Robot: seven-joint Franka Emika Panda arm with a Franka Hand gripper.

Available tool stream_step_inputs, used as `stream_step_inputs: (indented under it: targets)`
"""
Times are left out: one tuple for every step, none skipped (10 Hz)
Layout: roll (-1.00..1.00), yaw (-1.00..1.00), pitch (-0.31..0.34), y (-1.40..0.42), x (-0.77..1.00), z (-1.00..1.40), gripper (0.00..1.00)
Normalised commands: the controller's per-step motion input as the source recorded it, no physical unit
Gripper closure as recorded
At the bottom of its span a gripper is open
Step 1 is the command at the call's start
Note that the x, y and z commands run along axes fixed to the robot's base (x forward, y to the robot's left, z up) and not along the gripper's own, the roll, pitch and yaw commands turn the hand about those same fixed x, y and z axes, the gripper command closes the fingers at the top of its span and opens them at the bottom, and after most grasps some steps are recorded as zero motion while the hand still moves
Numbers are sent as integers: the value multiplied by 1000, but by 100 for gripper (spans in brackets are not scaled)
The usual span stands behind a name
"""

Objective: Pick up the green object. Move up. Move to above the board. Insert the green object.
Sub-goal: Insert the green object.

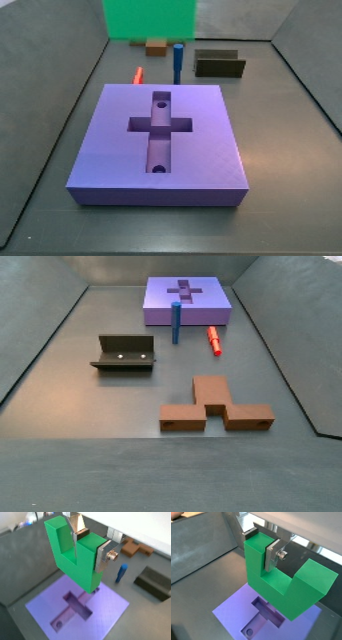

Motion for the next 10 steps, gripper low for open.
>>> stream_step_inputs:
  targets:
    - [374,297,0,-251,320,-477,100]
    - [384,369,10,-174,174,-446,100]
    - [267,97,99,-74,246,-443,100]
    - [33,-9,46,0,0,-417,100]
    - [0,-203,27,0,0,-417,100]
    - [-119,-394,0,0,0,-294,100]
    - [-200,-343,-10,0,14,-189,100]
    - [-246,-149,-127,0,0,-157,100]
    - [-137,0,-206,-3,0,-266,100]
    - [0,120,-239,-80,0,-349,100]
